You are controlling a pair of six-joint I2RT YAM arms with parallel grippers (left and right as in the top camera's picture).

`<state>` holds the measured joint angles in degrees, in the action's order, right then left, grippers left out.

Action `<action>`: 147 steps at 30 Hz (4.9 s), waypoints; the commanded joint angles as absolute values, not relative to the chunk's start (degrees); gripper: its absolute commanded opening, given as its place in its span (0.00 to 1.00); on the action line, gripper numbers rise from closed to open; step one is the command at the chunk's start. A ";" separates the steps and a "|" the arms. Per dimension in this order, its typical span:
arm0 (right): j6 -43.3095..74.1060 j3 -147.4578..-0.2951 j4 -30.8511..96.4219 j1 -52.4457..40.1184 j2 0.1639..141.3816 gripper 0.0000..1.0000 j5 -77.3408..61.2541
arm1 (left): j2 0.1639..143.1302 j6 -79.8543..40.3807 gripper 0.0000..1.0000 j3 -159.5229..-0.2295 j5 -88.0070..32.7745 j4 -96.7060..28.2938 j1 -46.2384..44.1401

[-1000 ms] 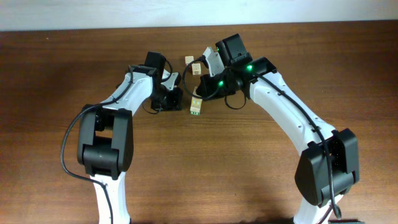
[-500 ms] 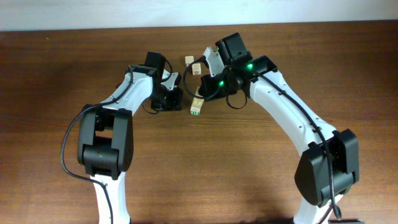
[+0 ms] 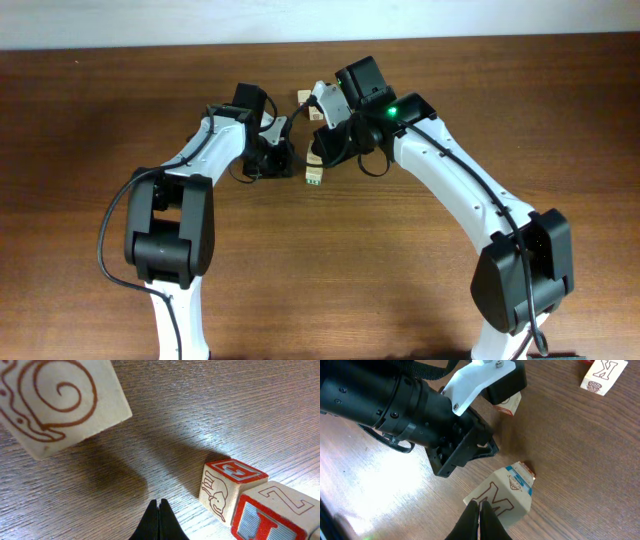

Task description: Rotate 5 blocks

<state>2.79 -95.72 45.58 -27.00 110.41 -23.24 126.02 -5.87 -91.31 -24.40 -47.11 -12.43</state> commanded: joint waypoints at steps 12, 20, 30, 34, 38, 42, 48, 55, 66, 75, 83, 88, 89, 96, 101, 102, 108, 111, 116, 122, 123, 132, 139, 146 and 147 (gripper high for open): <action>1.91 -99.57 47.00 -27.38 110.17 0.06 -21.80 | 125.67 -6.42 0.00 -91.83 -24.16 -46.92 -12.47; 0.58 -105.97 52.95 -26.17 109.80 0.05 -21.78 | 125.43 -4.43 0.00 -99.04 -23.92 -52.38 -10.70; 0.21 -110.61 63.48 -19.84 100.55 0.11 -18.48 | 116.62 -3.38 0.00 -105.12 -14.76 -56.77 -10.26; 0.21 -110.61 67.83 -17.15 95.72 0.16 -15.75 | 110.15 -3.38 0.04 -105.12 -10.55 -58.15 -10.20; 0.25 -110.61 71.40 -15.09 89.78 0.34 -15.33 | 104.29 -3.38 0.41 -105.12 -8.40 -59.11 -10.20; 0.45 -110.61 75.00 -14.92 84.51 0.66 -12.67 | 101.34 -3.38 0.99 -105.12 -4.05 -60.77 -10.20; 1.96 -110.61 77.87 -14.92 76.64 0.99 -8.08 | 100.97 -3.38 0.99 -105.10 -2.96 -62.78 -10.22; 1.96 -110.59 79.15 -14.92 70.24 0.99 -5.32 | 100.97 -3.38 0.99 -105.10 -2.98 -62.78 -10.33; 1.89 -110.59 78.87 -14.92 73.38 0.99 -2.68 | 100.97 -3.38 0.99 -105.10 -2.96 -62.78 -10.33; 1.91 -109.95 76.99 -14.90 72.75 0.99 4.43 | 100.97 -3.38 0.99 -105.10 -2.98 -62.78 -10.33; -2.96 -91.90 57.25 -10.79 64.73 0.99 1.04 | 100.97 -3.38 0.99 -105.10 -2.98 -62.78 -10.33; -4.51 -73.10 43.09 -5.98 54.02 0.99 -1.13 | 100.97 -3.38 0.99 -105.10 -2.98 -62.78 -10.33; -4.54 -70.13 41.15 -5.13 51.99 0.99 -1.26 | 100.97 -3.38 0.99 -105.10 -2.96 -62.78 -10.33; -4.49 -46.39 25.96 -0.97 35.33 0.99 -4.21 | 100.97 -3.38 0.99 -105.10 -2.98 -62.78 -10.33; -4.54 -28.58 12.88 -0.19 24.23 0.99 -5.72 | 100.97 -3.38 0.99 -105.10 -2.96 -62.78 -10.33; -4.51 -26.00 11.97 -0.05 22.57 0.99 -5.41 | 100.97 -3.40 0.99 -105.10 -2.96 -62.78 -10.33; -4.49 -11.27 7.97 0.89 10.07 0.99 -5.85 | 100.97 -3.38 0.99 -105.10 -2.98 -62.78 -10.33; -4.49 -6.13 7.97 0.86 5.67 0.98 -7.25 | 100.97 -3.38 0.99 -105.10 -2.96 -62.78 -10.33; -4.51 -1.98 7.42 0.82 1.13 0.99 -8.36 | 100.97 -3.38 0.99 -105.10 -2.98 -62.78 -10.33; -3.38 -1.98 7.22 0.71 0.19 0.99 -9.74 | 100.97 -3.40 0.99 -105.10 -2.96 -62.78 -10.33; -3.40 -1.98 7.20 0.71 0.19 0.99 -9.72 | 100.97 -3.38 0.99 -105.10 -2.96 -62.78 -10.33; -3.40 -1.96 7.20 0.78 0.19 0.99 -9.72 | 100.97 -3.38 0.99 -105.10 -2.96 -62.78 -10.33; -3.40 -1.96 7.20 0.78 0.19 0.99 -9.72 | 100.97 -3.38 0.99 -105.10 -2.94 -62.78 -10.33; -3.40 -1.96 7.20 0.78 0.19 0.99 -9.72 | 99.00 -3.38 0.99 -105.10 -1.48 -64.10 -10.33; -3.40 -1.96 7.20 0.78 0.19 0.99 -9.72 | 97.67 -3.38 0.99 -105.06 -1.39 -64.10 -10.33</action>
<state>-3.62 -2.70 7.44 0.36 0.89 -9.17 102.13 -3.86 -104.20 -2.61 -63.92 -10.46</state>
